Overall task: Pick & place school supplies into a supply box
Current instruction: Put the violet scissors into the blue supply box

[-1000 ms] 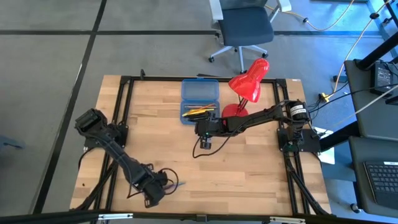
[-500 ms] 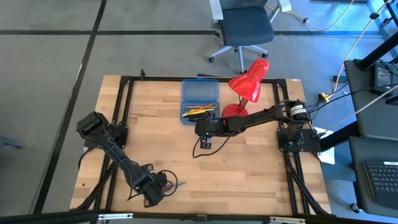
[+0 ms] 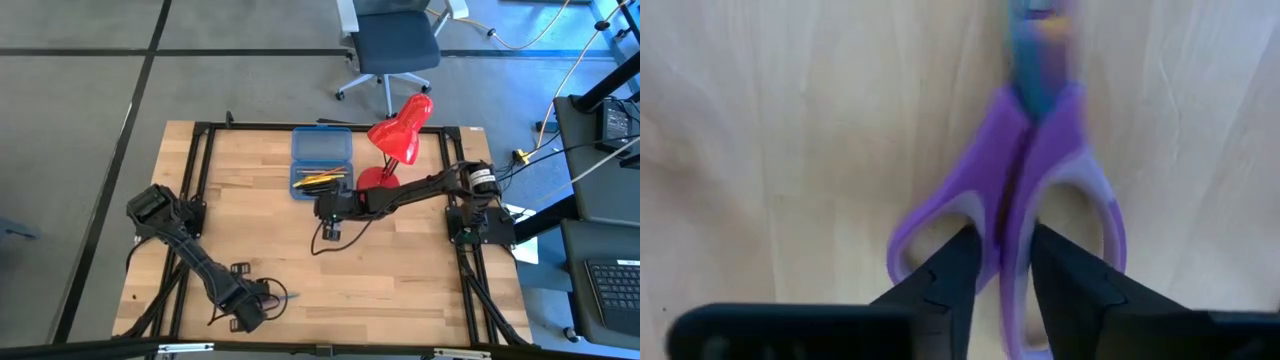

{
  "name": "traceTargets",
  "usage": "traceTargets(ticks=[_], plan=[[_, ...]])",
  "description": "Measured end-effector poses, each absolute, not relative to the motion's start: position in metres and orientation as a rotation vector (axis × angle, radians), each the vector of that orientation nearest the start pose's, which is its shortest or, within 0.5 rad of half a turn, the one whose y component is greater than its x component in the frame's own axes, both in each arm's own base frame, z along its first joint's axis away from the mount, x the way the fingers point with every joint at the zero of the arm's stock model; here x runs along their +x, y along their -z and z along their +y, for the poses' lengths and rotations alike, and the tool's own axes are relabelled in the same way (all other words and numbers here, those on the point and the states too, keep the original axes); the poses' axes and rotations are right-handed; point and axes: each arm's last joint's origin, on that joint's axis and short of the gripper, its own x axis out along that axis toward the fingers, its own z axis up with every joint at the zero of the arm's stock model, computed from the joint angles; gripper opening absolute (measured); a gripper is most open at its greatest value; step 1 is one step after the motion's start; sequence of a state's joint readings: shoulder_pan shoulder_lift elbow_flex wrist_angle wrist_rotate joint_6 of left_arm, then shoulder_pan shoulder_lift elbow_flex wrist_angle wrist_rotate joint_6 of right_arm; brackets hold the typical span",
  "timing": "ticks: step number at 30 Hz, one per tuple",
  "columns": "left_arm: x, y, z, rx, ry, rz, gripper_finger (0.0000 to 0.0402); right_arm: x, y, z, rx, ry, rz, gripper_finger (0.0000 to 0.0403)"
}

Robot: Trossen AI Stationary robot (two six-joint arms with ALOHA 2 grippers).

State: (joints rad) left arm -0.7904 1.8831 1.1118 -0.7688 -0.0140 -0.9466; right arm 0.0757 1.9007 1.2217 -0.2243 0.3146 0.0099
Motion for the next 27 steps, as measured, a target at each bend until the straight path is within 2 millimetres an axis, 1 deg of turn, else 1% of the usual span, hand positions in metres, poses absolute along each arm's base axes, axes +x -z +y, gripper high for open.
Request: traceTargets(ticks=[2,4,6,8,12,16,18,21,23,27], plan=[[0.226,-0.133,-0.227,-0.118,-0.118,1.512,0.0072,0.389,-0.169,0.031,-0.169,0.207,0.903,0.0145],[0.226,-0.135,-0.226,-0.107,-0.121,1.493,0.0058,0.383,-0.161,0.042,-0.19,0.183,0.924,0.0145],[0.227,-0.137,-0.224,-0.092,-0.116,1.48,0.0049,0.377,-0.152,0.051,-0.201,0.159,0.924,0.0145],[0.229,-0.14,-0.221,-0.079,-0.118,1.461,0.0047,0.368,-0.148,0.056,-0.191,0.152,0.924,0.0145],[0.234,-0.148,-0.208,-0.045,-0.159,1.417,0.0048,0.346,-0.15,0.06,-0.115,0.158,0.892,0.0145],[0.243,-0.17,-0.19,-0.012,-0.169,1.316,0.0048,0.318,-0.16,0.063,-0.025,0.127,0.814,0.0145],[0.248,-0.181,-0.177,0.02,-0.172,1.284,0.0048,0.303,-0.166,0.065,0.007,0.109,0.771,0.0145],[0.258,-0.201,-0.15,0.055,-0.197,1.197,0.0049,0.28,-0.172,0.067,0.05,0.103,0.734,0.0145],[0.266,-0.212,-0.128,0.088,-0.215,1.165,0.0049,0.266,-0.175,0.067,0.085,0.099,0.709,0.0145],[0.281,-0.227,-0.075,0.171,-0.263,1.138,0.0049,0.24,-0.173,0.068,0.142,0.087,0.672,0.0145]])
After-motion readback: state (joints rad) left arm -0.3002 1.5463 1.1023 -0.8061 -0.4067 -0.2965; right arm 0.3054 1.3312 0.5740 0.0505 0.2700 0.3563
